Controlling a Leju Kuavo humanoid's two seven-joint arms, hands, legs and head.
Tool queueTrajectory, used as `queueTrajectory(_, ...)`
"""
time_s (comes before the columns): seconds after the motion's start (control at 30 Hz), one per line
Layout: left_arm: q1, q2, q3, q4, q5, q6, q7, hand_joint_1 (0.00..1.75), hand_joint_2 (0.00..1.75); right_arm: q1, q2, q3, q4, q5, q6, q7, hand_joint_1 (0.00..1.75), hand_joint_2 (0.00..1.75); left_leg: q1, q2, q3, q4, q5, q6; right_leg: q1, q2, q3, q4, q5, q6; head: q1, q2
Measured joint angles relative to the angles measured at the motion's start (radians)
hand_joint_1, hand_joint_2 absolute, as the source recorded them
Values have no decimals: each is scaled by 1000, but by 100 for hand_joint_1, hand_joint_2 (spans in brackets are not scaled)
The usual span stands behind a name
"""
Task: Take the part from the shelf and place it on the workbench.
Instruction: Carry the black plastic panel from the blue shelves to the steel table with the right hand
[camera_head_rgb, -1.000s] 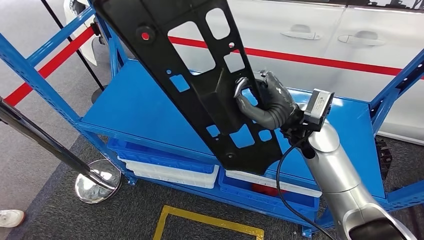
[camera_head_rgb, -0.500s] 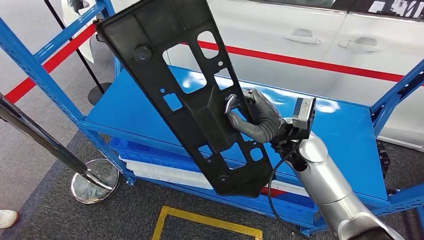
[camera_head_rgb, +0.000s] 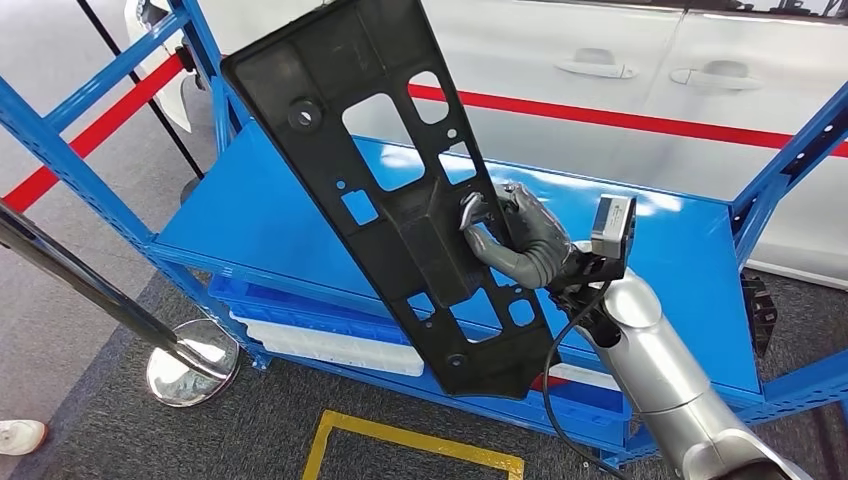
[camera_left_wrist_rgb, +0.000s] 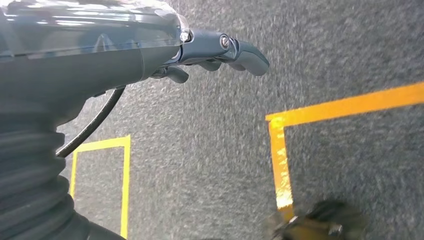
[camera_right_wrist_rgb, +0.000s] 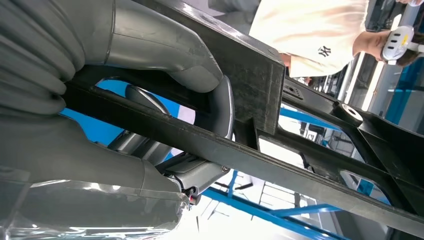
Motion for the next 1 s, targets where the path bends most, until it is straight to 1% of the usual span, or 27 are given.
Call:
queueTrajectory(0.03, 0, 0, 0, 0, -1, 2, -1, 0, 175, 0, 0, 0, 3, -2, 1, 1, 175, 175, 0, 0, -14, 44, -15, 0, 2, -1, -2, 0, 2, -1, 0, 0)
queueTrajectory(0.07, 0, 1, 0, 0, -1, 3, -2, 0, 175, 0, 0, 0, 6, -4, 3, 2, 175, 175, 0, 0, -12, 53, -12, 2, 4, -1, -4, 0, 5, -1, 0, 0)
queueTrajectory(0.1, 1, 1, 0, 0, -1, 4, -2, 0, 175, -1, 0, 0, 9, -7, 4, 4, 175, 175, -1, 0, 9, 22, 8, 6, 6, 1, -5, 0, 7, -1, 0, 0)
queueTrajectory(0.13, 1, 2, 1, 0, -1, 4, -2, 0, 175, -3, 0, 0, 12, -10, 5, 6, 175, 175, -2, -3, 48, -43, 39, 12, 8, 4, -6, 1, 10, 1, 0, 0)
queueTrajectory(0.17, 1, 2, 1, 0, -1, 4, -2, 0, 175, -5, 0, 0, 14, -13, 6, 8, 175, 175, -3, -15, 89, -117, 63, 20, 9, 7, -7, 1, 12, 5, 0, 0)
queueTrajectory(0.2, 1, 3, 1, 0, -1, 4, -3, 0, 175, -8, 0, 0, 15, -15, 7, 9, 175, 175, -5, -25, 121, -179, 80, 25, 10, 10, -8, 1, 16, 9, 0, 0)
queueTrajectory(0.23, 1, 4, 1, 0, -1, 4, -3, 0, 175, -10, 0, 0, 17, -16, 9, 10, 175, 175, -7, -33, 141, -220, 88, 29, 9, 14, -10, 2, 19, 15, 0, 0)
queueTrajectory(0.27, 1, 4, 1, 0, -1, 4, -3, 0, 175, -12, -1, 0, 19, -17, 10, 11, 175, 175, -10, -38, 146, -234, 87, 32, 8, 17, -13, 1, 23, 21, 0, 0)
queueTrajectory(0.33, 1, 3, 1, 0, -1, 3, -3, 0, 175, -13, -1, 0, 22, -17, 13, 13, 175, 175, -10, -28, 147, -243, 97, 39, 4, 25, -15, -3, 30, 33, 0, 0)
queueTrajectory(0.37, 2, 2, 1, 0, -1, 3, -2, 0, 175, -13, 0, 0, 23, -18, 14, 14, 175, 175, -7, -21, 149, -250, 104, 45, 5, 27, -19, 2, 25, 38, 0, 0)
queueTrajectory(0.4, 2, 1, 1, 0, -1, 3, -2, 0, 175, -15, 0, 0, 24, -18, 14, 15, 175, 175, -4, -13, 151, -257, 111, 52, 5, 26, -29, 21, 9, 42, 0, 0)
queueTrajectory(0.43, 3, 1, 1, 0, 0, 3, -1, 0, 175, -16, 0, 0, 25, -19, 14, 15, 175, 175, -2, -4, 151, -262, 116, 56, 4, 23, -48, 64, -19, 45, 0, 0)
queueTrajectory(0.5, 4, 1, 2, 0, 0, 3, -1, 0, 175, -15, 0, 0, 28, -21, 15, 16, 175, 175, -4, 11, 146, -263, 119, 60, 3, 18, -104, 194, -86, 50, 0, 0)
queueTrajectory(0.53, 5, 1, 2, 0, 1, 3, -1, 0, 175, -14, 0, 0, 30, -21, 15, 17, 175, 175, -4, 19, 144, -263, 119, 60, 2, 17, -126, 249, -105, 53, 0, 0)
queueTrajectory(0.57, 7, 1, 2, 0, 1, 3, -1, 0, 175, -12, 0, 0, 32, -21, 15, 18, 175, 175, -4, 26, 144, -262, 119, 60, 2, 15, -132, 270, -105, 55, 0, 0)
queueTrajectory(0.6, 7, 1, 2, 0, 1, 3, -1, 0, 175, -12, 0, 0, 33, -21, 15, 18, 175, 175, -4, 34, 144, -261, 117, 59, 2, 10, -118, 250, -86, 55, 0, 0)
queueTrajectory(0.63, 8, 1, 3, 0, 1, 3, -1, 0, 175, -12, 0, 0, 34, -21, 15, 18, 175, 175, -4, 42, 145, -260, 115, 58, 2, 1, -86, 191, -53, 53, 0, 0)
queueTrajectory(0.7, 8, 0, 3, 0, 1, 3, -1, 0, 175, -15, 0, 0, 34, -22, 15, 19, 175, 175, -9, 55, 146, -253, 107, 50, 12, -46, -14, 54, -5, 44, 0, 0)
queueTrajectory(0.73, 8, 0, 3, 0, 1, 2, -1, 0, 175, -17, 0, 0, 35, -22, 15, 19, 175, 175, -12, 62, 145, -250, 103, 46, 17, -65, 5, 12, 3, 36, 0, 0)
queueTrajectory(0.77, 9, 0, 3, 0, 0, 2, -1, 0, 175, -18, 0, 0, 35, -23, 14, 19, 175, 175, -16, 70, 144, -248, 100, 41, 21, -76, 11, -4, 0, 29, 0, 0)
queueTrajectory(0.8, 9, -1, 3, 0, 0, 1, -1, 0, 175, -18, 0, 1, 35, -24, 14, 20, 175, 175, -18, 80, 145, -247, 97, 37, 24, -69, 10, -7, -1, 22, 0, 0)
queueTrajectory(0.83, 9, -1, 3, 0, -1, 0, -1, 0, 175, -18, 0, 1, 35, -25, 13, 22, 175, 175, -18, 88, 146, -247, 93, 32, 21, -58, 9, -8, -1, 16, 0, 0)
queueTrajectory(0.87, 9, -1, 3, 0, -3, 0, -1, 0, 175, -18, -1, 1, 34, -25, 12, 24, 175, 175, -17, 84, 146, -241, 84, 27, 19, -47, 9, -11, 0, 11, 0, 0)
queueTrajectory(0.9, 8, -1, 3, 0, -5, -1, -1, 0, 175, -18, -3, 0, 32, -25, 11, 28, 175, 175, -15, 70, 140, -221, 68, 22, 17, -37, 10, -14, 2, 6, 0, 0)
queueTrajectory(0.93, 8, -1, 3, 0, -6, -1, -1, 0, 175, -18, -5, 0, 29, -25, 10, 31, 175, 175, -12, 51, 123, -181, 42, 17, 14, -28, 12, -16, 3, 1, 0, 0)
queueTrajectory(0.97, 7, -1, 3, 0, -7, -1, -1, 0, 175, -18, -7, 0, 27, -25, 9, 33, 175, 175, -9, 32, 97, -121, 10, 14, 13, -18, 12, -16, 3, -1, 0, 0)
queueTrajectory(1.0, 4, -1, 3, 0, -7, -1, -2, 0, 175, -17, -8, 1, 26, -25, 8, 35, 175, 175, -8, 23, 65, -50, -21, 11, 13, -8, 12, -16, 3, -3, 0, 0)
